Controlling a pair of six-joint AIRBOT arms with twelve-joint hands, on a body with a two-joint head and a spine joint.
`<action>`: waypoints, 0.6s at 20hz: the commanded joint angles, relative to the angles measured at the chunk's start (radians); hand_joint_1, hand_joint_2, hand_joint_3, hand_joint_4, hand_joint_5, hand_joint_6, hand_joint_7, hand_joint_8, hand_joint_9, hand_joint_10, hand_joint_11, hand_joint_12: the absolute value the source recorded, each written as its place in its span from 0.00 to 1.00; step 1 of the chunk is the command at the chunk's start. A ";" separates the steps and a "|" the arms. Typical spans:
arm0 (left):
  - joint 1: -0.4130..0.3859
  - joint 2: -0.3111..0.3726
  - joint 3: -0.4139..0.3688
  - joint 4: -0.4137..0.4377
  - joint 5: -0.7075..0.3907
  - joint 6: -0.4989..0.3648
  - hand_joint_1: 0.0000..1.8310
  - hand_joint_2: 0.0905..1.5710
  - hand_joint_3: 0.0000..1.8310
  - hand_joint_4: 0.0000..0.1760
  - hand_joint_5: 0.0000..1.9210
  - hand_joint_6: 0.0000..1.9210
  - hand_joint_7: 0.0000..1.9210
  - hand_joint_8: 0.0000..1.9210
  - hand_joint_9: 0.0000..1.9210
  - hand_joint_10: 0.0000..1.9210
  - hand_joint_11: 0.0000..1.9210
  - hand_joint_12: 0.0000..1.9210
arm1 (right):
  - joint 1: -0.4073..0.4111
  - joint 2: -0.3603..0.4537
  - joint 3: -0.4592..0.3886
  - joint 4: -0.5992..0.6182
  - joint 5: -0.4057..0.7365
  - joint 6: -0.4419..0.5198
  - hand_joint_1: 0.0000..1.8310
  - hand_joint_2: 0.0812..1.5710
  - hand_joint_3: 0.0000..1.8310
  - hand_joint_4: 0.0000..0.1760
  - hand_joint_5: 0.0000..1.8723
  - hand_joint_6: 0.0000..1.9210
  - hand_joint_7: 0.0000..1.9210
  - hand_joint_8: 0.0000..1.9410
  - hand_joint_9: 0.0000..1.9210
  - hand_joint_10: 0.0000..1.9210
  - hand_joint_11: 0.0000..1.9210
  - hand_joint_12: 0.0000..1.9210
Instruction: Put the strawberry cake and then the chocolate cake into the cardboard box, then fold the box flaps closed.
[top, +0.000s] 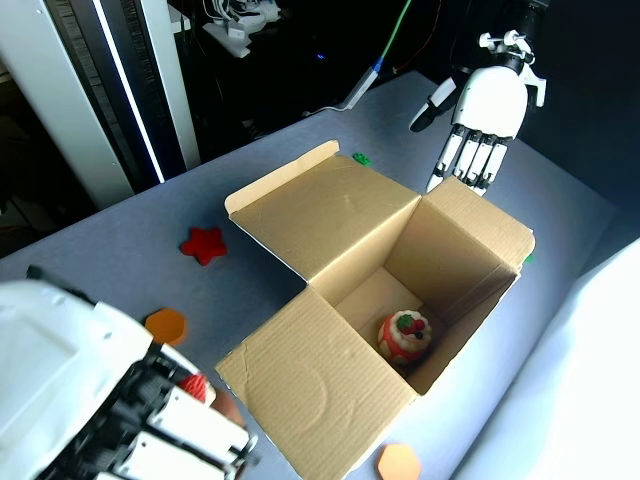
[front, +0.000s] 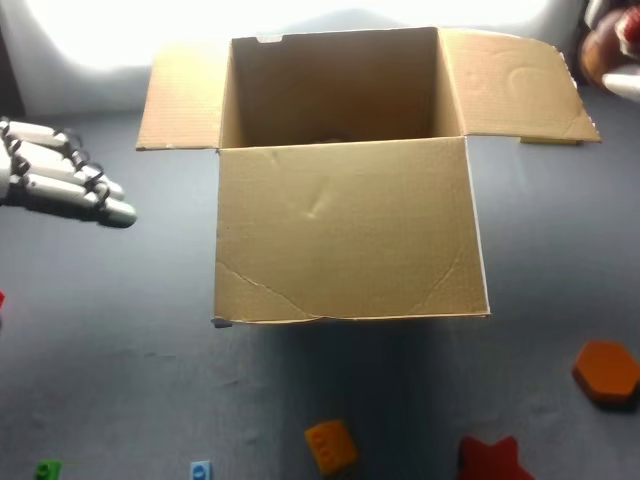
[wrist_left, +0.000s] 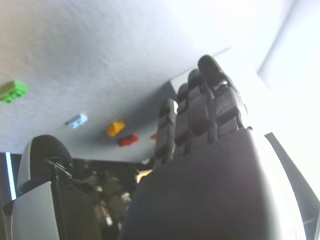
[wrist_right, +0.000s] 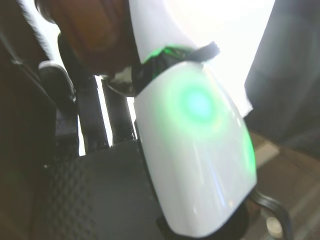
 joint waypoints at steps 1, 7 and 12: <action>-0.009 0.000 -0.001 -0.071 0.004 0.014 0.32 0.57 0.00 0.40 0.06 0.00 0.07 0.00 0.10 0.00 0.00 0.41 | 0.024 0.009 0.001 -0.054 0.146 0.032 0.65 0.74 0.00 0.00 0.45 0.57 0.45 0.68 0.30 0.76 0.12 1.00; -0.009 -0.017 -0.008 -0.094 0.051 0.067 0.30 0.58 0.00 0.37 0.06 0.00 0.07 0.00 0.10 0.00 0.00 0.42 | 0.142 -0.105 0.010 -0.167 0.151 0.116 0.72 0.76 0.00 0.00 0.43 0.59 0.45 0.65 0.32 0.84 0.12 1.00; -0.009 -0.028 -0.013 -0.110 0.070 0.072 0.32 0.58 0.00 0.34 0.06 0.00 0.08 0.00 0.10 0.00 0.00 0.43 | 0.163 -0.221 0.070 -0.241 0.063 0.134 0.65 0.74 0.00 0.00 0.46 0.57 0.45 0.67 0.31 0.75 0.11 1.00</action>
